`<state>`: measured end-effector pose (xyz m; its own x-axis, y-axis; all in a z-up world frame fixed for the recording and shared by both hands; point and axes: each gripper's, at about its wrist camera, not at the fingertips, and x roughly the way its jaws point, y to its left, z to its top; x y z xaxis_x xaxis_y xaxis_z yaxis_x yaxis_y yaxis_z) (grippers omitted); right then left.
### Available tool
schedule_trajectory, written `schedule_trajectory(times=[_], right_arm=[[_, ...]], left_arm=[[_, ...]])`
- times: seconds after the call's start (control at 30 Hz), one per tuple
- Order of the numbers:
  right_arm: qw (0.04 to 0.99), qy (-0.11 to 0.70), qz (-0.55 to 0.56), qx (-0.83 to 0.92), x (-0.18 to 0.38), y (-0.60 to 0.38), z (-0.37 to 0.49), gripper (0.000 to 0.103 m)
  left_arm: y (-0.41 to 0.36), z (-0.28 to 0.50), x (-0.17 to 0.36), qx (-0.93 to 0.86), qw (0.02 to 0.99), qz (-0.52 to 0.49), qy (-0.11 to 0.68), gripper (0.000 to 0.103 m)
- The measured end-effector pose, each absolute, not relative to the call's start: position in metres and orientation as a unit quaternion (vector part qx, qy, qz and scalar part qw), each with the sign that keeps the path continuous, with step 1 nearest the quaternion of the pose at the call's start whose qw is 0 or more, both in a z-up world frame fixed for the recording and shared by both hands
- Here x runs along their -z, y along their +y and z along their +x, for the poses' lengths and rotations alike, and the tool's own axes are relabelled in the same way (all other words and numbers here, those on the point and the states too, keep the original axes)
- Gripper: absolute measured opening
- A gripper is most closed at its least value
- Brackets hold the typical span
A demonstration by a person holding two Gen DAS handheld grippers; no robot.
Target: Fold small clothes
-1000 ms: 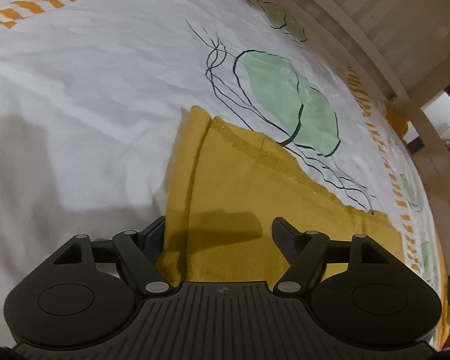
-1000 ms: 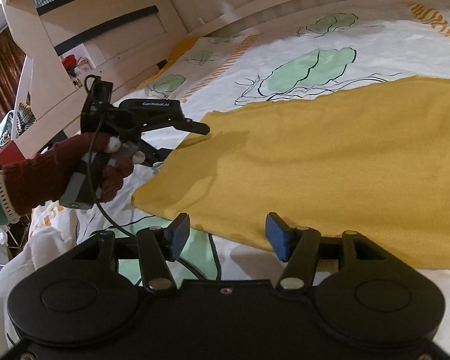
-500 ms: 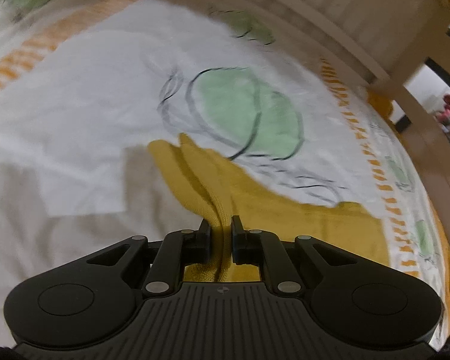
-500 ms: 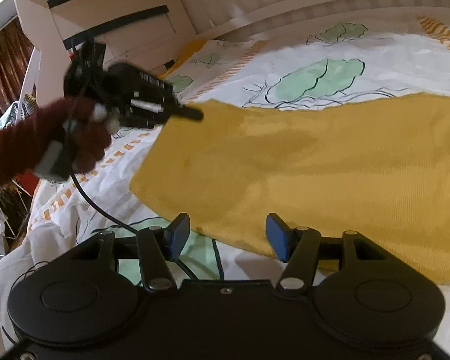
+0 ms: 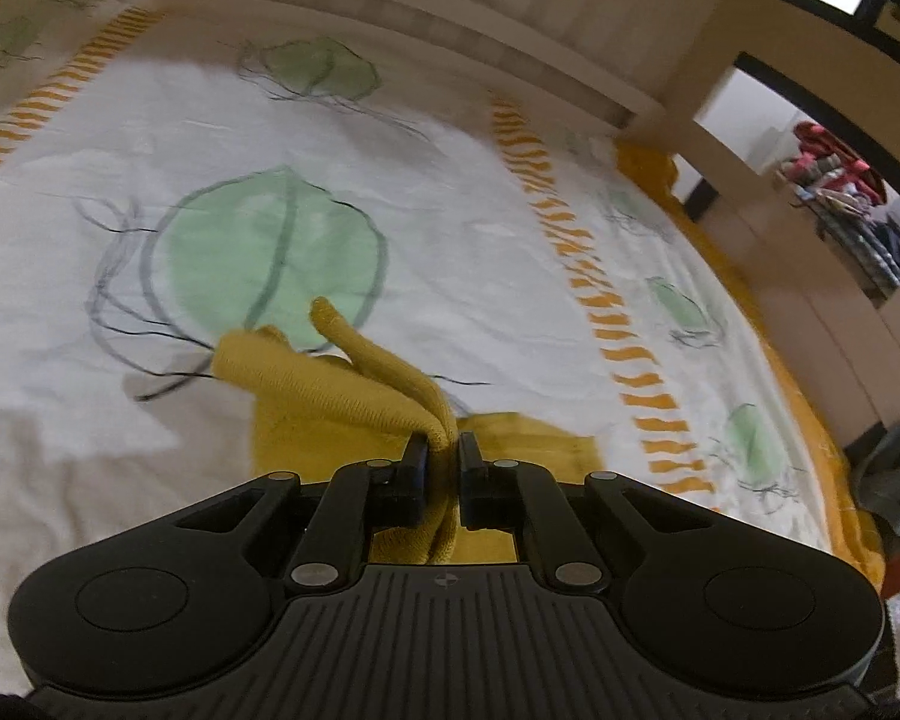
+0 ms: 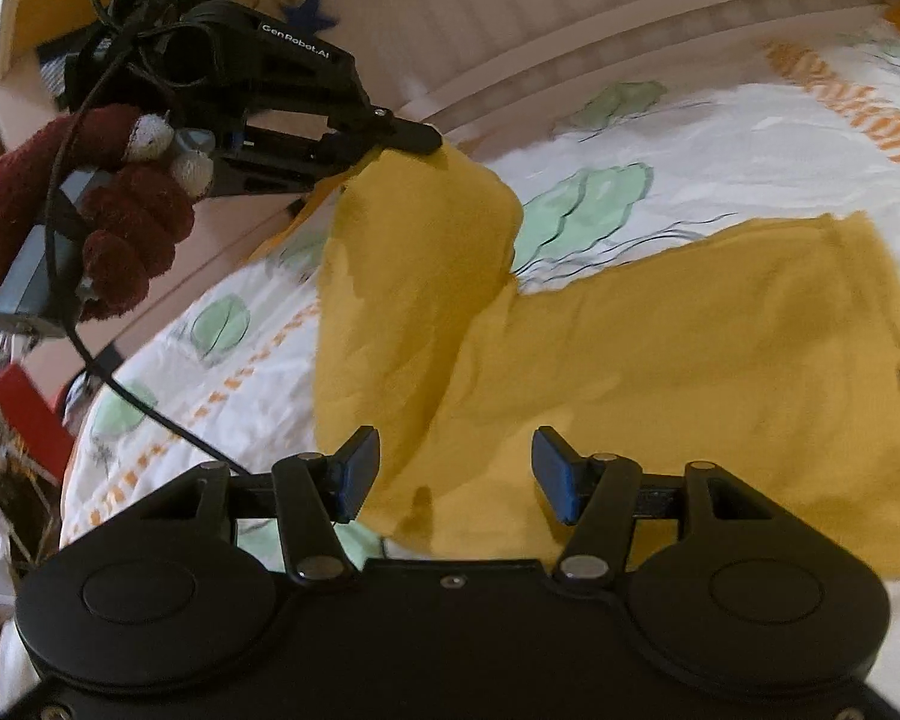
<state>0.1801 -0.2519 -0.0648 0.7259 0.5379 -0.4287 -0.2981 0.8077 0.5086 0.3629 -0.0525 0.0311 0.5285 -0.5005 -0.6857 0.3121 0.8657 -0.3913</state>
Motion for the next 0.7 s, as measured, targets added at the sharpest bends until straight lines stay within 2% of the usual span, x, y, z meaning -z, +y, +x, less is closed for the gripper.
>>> schedule_trajectory(times=[0.4, 0.53, 0.7], right_arm=[[0.910, 0.282, 0.270, -0.137, 0.063, -0.302, 0.183, 0.063], [0.906, 0.295, 0.283, -0.108, 0.065, -0.314, 0.183, 0.063], [0.904, 0.295, 0.298, -0.082, 0.066, -0.329, 0.177, 0.063]], left_arm=[[-0.171, 0.360, -0.009, 0.302, 0.833, -0.066, 0.459, 0.009], [-0.182, 0.359, -0.002, 0.319, 0.825, -0.063, 0.462, 0.009], [-0.179, 0.352, -0.023, 0.336, 0.834, -0.067, 0.432, 0.013]])
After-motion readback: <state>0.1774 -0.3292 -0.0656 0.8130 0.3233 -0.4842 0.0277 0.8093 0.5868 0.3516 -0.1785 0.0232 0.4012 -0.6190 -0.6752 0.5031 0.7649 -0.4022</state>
